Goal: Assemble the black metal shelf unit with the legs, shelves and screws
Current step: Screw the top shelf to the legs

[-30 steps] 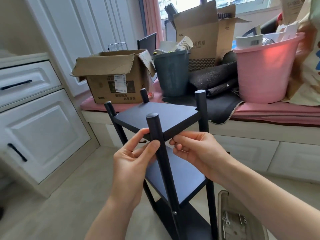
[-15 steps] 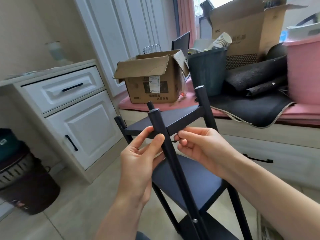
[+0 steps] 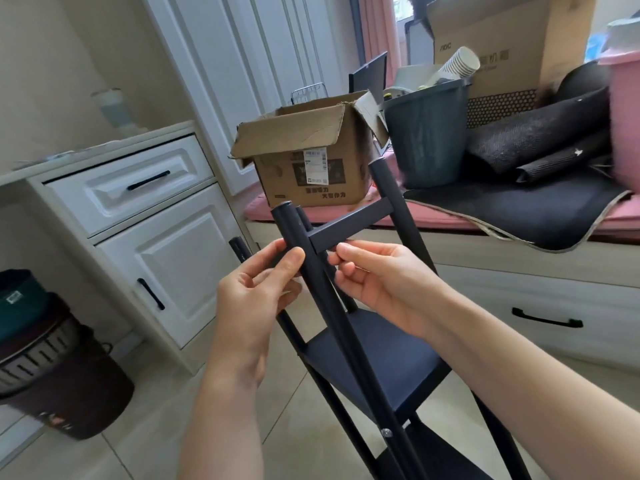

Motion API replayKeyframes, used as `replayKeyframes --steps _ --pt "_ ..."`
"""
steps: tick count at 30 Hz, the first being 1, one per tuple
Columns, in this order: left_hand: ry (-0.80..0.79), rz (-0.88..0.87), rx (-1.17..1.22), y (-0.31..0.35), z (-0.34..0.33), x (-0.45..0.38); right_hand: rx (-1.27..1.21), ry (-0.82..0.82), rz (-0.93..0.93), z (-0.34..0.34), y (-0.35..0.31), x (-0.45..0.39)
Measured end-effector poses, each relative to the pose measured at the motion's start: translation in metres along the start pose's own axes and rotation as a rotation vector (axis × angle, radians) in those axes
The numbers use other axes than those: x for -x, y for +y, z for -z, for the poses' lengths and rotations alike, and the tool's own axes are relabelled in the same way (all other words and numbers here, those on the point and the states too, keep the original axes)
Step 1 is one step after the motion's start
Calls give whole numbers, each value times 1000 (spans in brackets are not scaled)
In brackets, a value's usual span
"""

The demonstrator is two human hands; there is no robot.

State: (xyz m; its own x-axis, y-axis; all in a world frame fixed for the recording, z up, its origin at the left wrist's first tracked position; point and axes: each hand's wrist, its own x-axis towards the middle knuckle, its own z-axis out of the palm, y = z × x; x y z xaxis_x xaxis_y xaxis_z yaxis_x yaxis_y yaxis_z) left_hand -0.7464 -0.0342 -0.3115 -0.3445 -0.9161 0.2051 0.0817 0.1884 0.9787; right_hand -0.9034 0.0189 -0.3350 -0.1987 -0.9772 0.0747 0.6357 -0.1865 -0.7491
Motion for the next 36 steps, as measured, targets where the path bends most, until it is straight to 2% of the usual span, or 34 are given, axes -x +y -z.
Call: replayKeyframes --steps 6,10,15,21,29,36 --pt "-3 -127 -202 -5 11 -19 25 -22 0 1 1 -8" --pt "-121 -188 -209 -9 10 -30 30 -22 13 3 -1 -9" --pt "-91 -218 -230 -11 4 -32 17 -11 34 5 -2 -10" --pt "-185 -140 -74 -18 8 -32 72 6 27 7 -1 -9" --pt "-181 -96 73 -26 9 -31 256 68 73 8 1 -9" --pt "-179 -92 94 -27 14 -30 189 69 27 9 17 -9"
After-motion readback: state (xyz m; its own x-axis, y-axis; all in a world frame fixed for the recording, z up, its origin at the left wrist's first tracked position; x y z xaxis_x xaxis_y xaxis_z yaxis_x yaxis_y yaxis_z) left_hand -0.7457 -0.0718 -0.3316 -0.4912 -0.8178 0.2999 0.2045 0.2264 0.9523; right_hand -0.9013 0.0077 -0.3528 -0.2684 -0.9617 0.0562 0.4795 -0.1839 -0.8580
